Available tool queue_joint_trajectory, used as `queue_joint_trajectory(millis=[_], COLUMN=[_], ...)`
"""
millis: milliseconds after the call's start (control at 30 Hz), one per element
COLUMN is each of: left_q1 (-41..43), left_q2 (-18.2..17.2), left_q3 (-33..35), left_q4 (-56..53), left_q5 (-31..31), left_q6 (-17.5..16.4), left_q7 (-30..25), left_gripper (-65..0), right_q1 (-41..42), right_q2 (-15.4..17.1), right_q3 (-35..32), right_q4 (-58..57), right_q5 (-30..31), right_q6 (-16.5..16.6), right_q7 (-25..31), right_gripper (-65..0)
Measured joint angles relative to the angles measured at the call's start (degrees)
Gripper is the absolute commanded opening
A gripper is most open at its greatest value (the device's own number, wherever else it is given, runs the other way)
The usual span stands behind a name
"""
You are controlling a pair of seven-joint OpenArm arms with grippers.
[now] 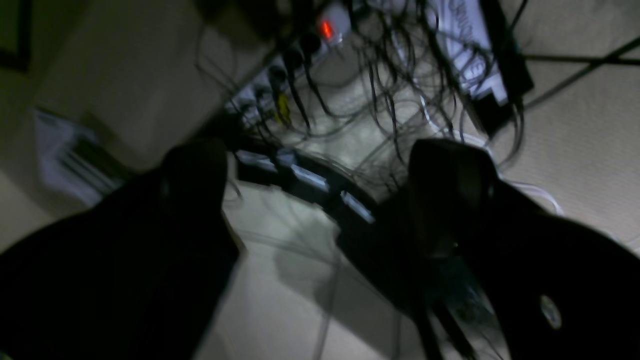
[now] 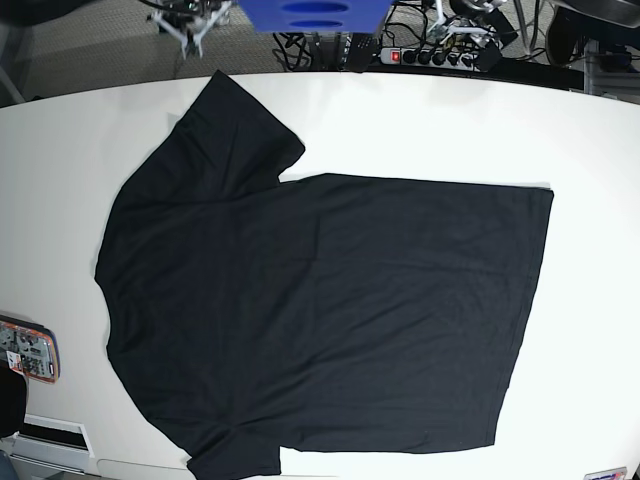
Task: Fold the T-shirt properly
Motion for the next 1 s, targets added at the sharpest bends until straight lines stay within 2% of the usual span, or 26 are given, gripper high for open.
queue_joint_trajectory(millis=[67, 133, 333, 400, 733, 833, 1000], left_q1=[-0.2, -0.5, -1.0, -1.5, -1.3, -1.4, -1.7], left_q2=[0.2, 0.8, 2.7, 2.5, 3.0, 3.2, 3.2], left_q3=[0.5, 0.5, 1.9, 2.8, 3.2, 3.2, 3.1], left_q4=[-3.2, -6.1, -7.8, -7.5, -7.5, -7.5, -7.7], left_q5=[-0.1, 0.3, 1.0, 1.0, -0.8, 0.3, 0.3], left_q6=[-0.2, -0.2, -0.6, -0.4, -0.3, -1.9, -2.4], left_q7=[-4.7, -5.4, -4.7, -1.4, -1.1, -1.3, -0.6], left_gripper=[-10.8, -10.8, -10.8, -10.8, -10.8, -10.8, -10.8], right_q1=[0.1, -0.6, -0.6, -0.4, -0.5, -0.6, -0.6], right_q2=[-0.1, -0.2, -0.2, -0.3, 0.0, 0.0, 0.0], right_q3=[-0.1, -0.2, -0.2, -0.2, -0.2, -0.4, -0.4], right_q4=[0.0, -0.1, -0.3, -0.1, -0.2, -0.1, -0.1], right_q5=[0.0, 0.0, 0.0, 0.0, 0.0, 0.0, 0.0], right_q6=[0.1, 0.1, 0.0, 0.1, 0.0, 0.0, 0.1], right_q7=[-0.3, -0.5, -0.8, -0.6, -0.7, -0.7, -0.7], right_gripper=[-26.1, -26.1, -26.1, -26.1, -26.1, -26.1, -26.1])
